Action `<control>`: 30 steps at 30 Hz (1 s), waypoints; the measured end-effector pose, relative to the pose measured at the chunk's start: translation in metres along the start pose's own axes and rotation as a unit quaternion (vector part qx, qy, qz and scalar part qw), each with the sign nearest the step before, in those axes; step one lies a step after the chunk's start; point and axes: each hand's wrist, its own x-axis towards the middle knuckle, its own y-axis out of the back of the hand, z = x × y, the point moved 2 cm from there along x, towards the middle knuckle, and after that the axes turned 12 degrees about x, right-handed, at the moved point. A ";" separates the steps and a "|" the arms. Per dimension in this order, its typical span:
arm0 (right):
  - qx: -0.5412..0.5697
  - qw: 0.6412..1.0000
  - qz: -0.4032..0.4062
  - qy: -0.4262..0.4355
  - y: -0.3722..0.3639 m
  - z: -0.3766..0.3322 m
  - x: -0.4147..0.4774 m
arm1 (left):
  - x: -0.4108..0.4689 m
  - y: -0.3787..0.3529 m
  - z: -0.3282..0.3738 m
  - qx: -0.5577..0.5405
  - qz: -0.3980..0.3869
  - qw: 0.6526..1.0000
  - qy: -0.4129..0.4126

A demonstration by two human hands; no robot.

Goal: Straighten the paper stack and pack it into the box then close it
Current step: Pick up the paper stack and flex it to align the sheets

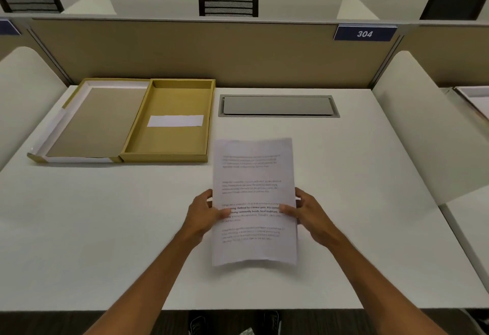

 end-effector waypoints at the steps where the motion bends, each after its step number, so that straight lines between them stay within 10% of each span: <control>1: -0.019 0.999 0.010 0.046 -0.002 -0.003 -0.003 | -0.005 -0.001 0.004 0.002 0.031 0.999 -0.033; 8: -0.079 0.969 0.116 0.206 -0.017 0.000 -0.010 | -0.023 -0.018 0.007 0.005 0.225 0.966 -0.124; 30: -0.048 0.976 0.103 0.184 -0.024 0.003 -0.026 | -0.040 -0.027 0.018 -0.042 0.198 0.968 -0.150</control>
